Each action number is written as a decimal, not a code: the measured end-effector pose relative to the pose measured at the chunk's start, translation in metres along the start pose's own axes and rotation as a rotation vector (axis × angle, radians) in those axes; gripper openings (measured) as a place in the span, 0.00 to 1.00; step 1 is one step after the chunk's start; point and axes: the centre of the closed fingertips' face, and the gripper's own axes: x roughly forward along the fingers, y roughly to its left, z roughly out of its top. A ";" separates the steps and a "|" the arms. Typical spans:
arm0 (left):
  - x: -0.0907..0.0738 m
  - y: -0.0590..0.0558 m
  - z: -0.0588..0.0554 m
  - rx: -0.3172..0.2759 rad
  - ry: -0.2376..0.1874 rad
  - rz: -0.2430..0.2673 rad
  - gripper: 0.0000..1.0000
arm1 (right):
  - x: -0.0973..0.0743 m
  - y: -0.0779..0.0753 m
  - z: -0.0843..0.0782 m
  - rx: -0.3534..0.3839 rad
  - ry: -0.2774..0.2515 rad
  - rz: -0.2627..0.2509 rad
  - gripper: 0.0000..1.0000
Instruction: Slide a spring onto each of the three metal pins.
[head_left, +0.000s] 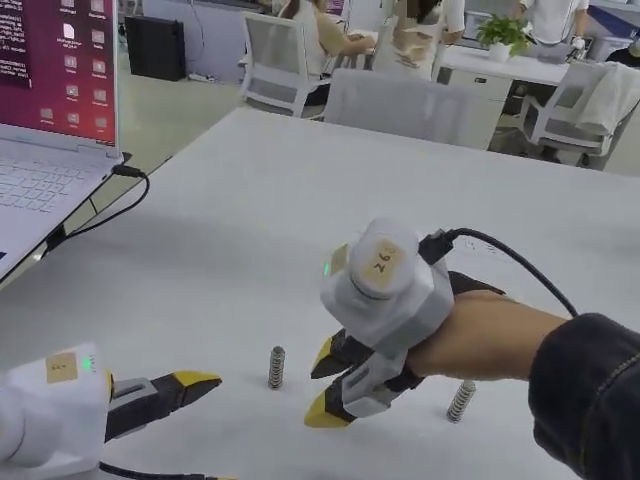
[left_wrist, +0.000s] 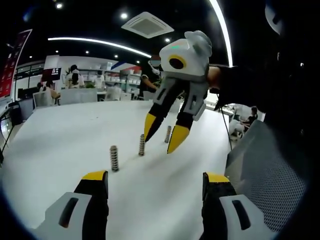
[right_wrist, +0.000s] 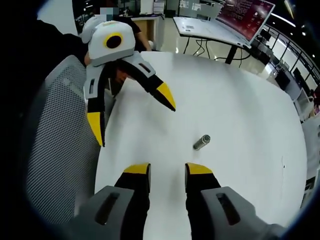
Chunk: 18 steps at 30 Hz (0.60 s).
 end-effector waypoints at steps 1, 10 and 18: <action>0.000 -0.001 0.000 0.000 0.000 -0.001 0.73 | -0.001 0.000 -0.001 0.006 -0.004 -0.004 0.26; 0.002 -0.003 0.004 0.002 -0.001 -0.005 0.74 | -0.013 0.008 -0.011 0.055 -0.073 -0.040 0.29; 0.004 -0.006 0.004 0.001 0.002 -0.014 0.75 | -0.023 0.014 -0.023 0.106 -0.131 -0.070 0.33</action>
